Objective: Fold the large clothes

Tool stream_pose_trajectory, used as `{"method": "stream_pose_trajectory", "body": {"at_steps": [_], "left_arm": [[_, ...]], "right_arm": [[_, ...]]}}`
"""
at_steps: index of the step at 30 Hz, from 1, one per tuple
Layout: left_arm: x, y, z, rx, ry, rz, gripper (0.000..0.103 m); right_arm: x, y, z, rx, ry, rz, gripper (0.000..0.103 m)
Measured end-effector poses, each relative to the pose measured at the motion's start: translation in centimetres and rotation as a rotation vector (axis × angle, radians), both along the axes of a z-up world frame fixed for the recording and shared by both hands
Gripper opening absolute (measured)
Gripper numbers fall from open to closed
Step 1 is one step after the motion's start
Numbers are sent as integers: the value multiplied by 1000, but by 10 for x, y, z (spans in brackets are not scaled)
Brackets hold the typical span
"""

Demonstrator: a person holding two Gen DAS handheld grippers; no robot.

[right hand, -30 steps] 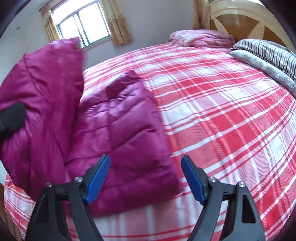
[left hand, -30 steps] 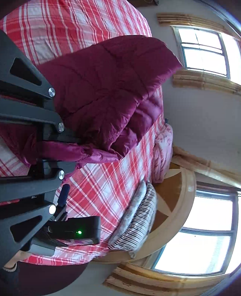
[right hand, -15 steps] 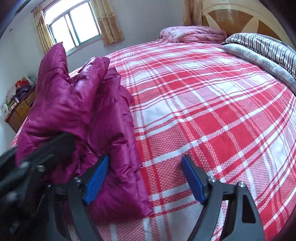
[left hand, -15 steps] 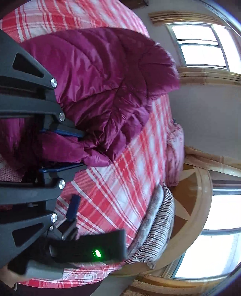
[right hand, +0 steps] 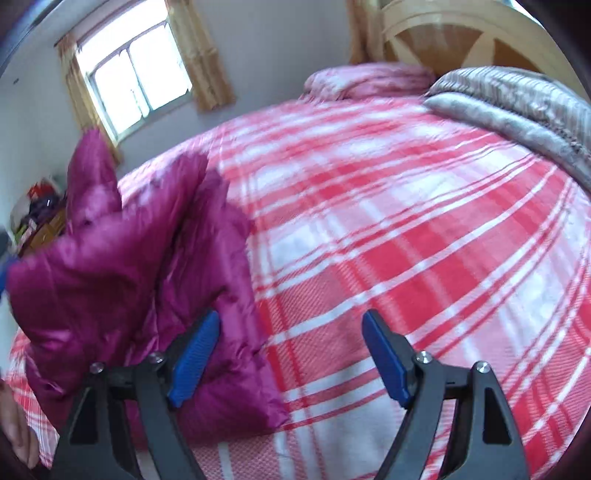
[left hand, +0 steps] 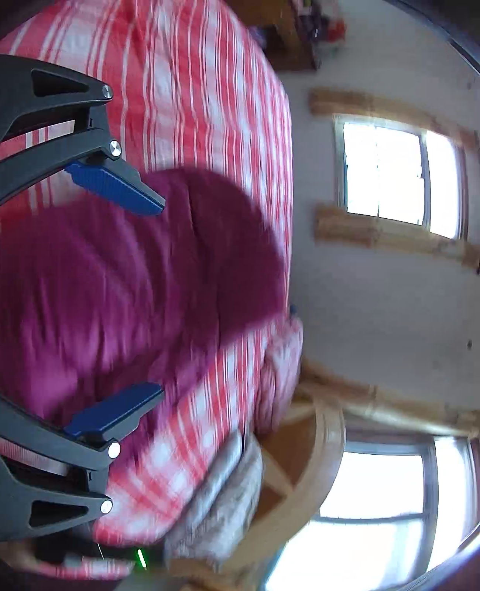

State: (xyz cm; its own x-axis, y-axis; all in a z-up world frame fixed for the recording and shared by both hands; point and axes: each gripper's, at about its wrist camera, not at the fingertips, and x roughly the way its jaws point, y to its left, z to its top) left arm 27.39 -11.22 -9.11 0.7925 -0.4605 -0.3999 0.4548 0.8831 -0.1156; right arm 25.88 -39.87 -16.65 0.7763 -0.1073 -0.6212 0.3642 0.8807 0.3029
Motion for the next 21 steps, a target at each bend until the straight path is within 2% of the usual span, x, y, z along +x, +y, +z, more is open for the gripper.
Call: {"method": "stream_pose_trajectory", "body": {"at_steps": [2, 3, 5, 7, 9, 11, 12, 15, 18, 21], "left_arm": [[9, 13, -12, 15, 8, 62, 92], [19, 18, -22, 23, 55, 89, 92], [31, 16, -36, 11, 109, 72, 92], [33, 3, -45, 44, 103, 51, 92], [32, -13, -47, 70, 79, 9, 92], [32, -25, -46, 106, 65, -23, 92], [32, -26, -45, 113, 64, -29, 92], [28, -14, -41, 75, 75, -17, 92], [34, 1, -42, 35, 85, 12, 92], [51, -3, -43, 37, 115, -14, 92]], "right_arm": [[-10, 3, 22, 11, -82, 4, 82], [-14, 8, 31, 5, -118, 11, 82], [-18, 21, 51, 12, -198, 65, 82], [-16, 35, 59, 11, -224, 127, 82], [-6, 51, 59, -9, -196, 212, 80], [4, 59, 48, -21, -138, 253, 57], [6, 57, 38, -17, -80, 250, 39], [6, 43, 15, 3, 12, 225, 27], [4, 35, -1, 8, 93, 236, 27], [1, 36, 9, -22, 98, 239, 27]]}}
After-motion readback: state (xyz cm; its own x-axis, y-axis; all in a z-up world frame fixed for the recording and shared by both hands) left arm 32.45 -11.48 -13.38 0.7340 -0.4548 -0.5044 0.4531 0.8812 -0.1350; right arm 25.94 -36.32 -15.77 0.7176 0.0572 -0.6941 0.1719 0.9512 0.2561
